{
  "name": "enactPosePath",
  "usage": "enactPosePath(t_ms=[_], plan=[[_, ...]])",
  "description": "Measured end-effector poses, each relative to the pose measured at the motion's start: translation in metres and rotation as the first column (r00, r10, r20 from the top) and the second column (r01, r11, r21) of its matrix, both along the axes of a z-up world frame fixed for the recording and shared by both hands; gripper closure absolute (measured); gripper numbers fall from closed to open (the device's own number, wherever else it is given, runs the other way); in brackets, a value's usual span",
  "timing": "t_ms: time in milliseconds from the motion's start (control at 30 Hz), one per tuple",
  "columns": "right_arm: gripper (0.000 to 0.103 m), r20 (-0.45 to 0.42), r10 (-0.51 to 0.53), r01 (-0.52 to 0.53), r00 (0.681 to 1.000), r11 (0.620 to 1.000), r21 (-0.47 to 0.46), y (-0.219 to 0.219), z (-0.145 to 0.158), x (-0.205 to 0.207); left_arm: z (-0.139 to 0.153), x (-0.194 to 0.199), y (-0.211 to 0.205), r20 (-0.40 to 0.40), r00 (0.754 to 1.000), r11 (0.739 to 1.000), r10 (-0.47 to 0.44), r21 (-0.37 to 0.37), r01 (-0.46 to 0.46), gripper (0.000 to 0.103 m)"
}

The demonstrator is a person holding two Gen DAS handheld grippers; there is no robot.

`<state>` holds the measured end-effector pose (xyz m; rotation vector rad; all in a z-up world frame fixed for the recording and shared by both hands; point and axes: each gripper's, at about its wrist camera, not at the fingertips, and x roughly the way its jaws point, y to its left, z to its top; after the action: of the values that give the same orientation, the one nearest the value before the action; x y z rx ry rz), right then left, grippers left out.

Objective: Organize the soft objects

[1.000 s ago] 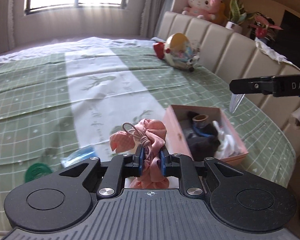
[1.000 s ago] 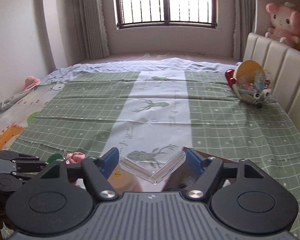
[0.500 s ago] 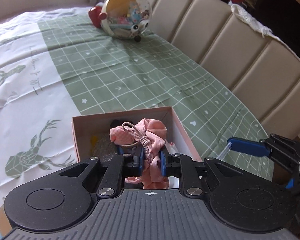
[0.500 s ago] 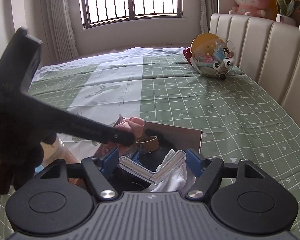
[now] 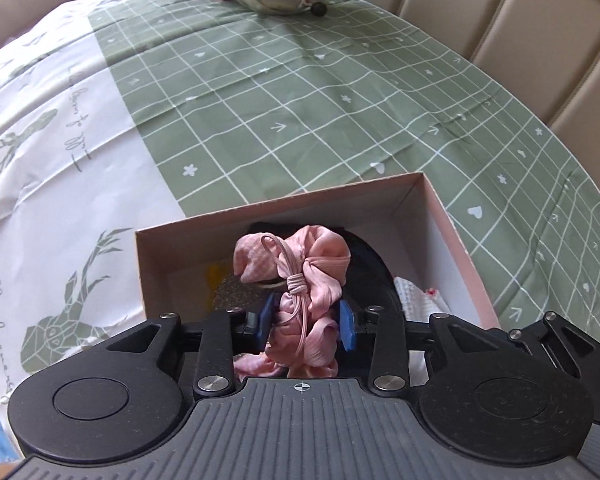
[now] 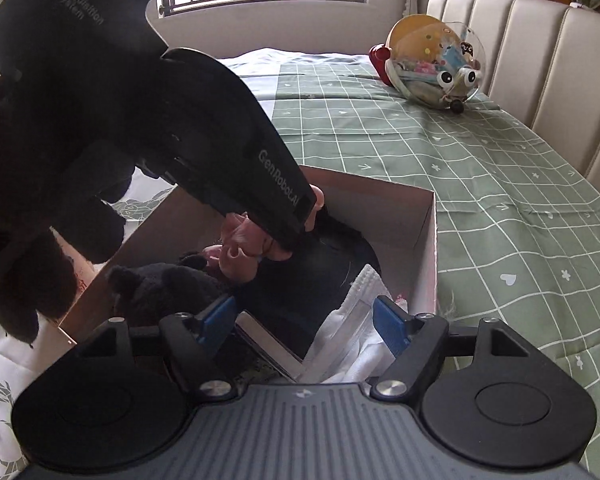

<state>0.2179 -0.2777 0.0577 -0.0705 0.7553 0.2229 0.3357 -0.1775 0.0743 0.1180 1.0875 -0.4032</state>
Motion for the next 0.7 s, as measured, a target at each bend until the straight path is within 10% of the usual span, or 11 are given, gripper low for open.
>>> enactPosePath(t_ms=[200, 433, 700], plan=[[0.021, 0.014, -0.027, 0.026, 1.0, 0.997, 0.068, -0.011, 0.002, -0.005, 0.018, -0.013, 0.013, 0.113, 0.993, 0.998, 0.029, -0.06, -0.022, 0.061], [0.018, 0.223, -0.093, 0.075, 0.97, 0.993, 0.09, -0.005, 0.029, -0.056, 0.072, -0.063, 0.046, 0.303, 0.952, 0.967, 0.054, -0.253, 0.026, 0.062], [0.018, 0.248, -0.06, 0.033, 0.967, 0.993, 0.11, 0.028, 0.031, -0.108, 0.088, -0.166, 0.092, 0.467, 0.884, 0.97, 0.037, -0.23, 0.081, 0.062]])
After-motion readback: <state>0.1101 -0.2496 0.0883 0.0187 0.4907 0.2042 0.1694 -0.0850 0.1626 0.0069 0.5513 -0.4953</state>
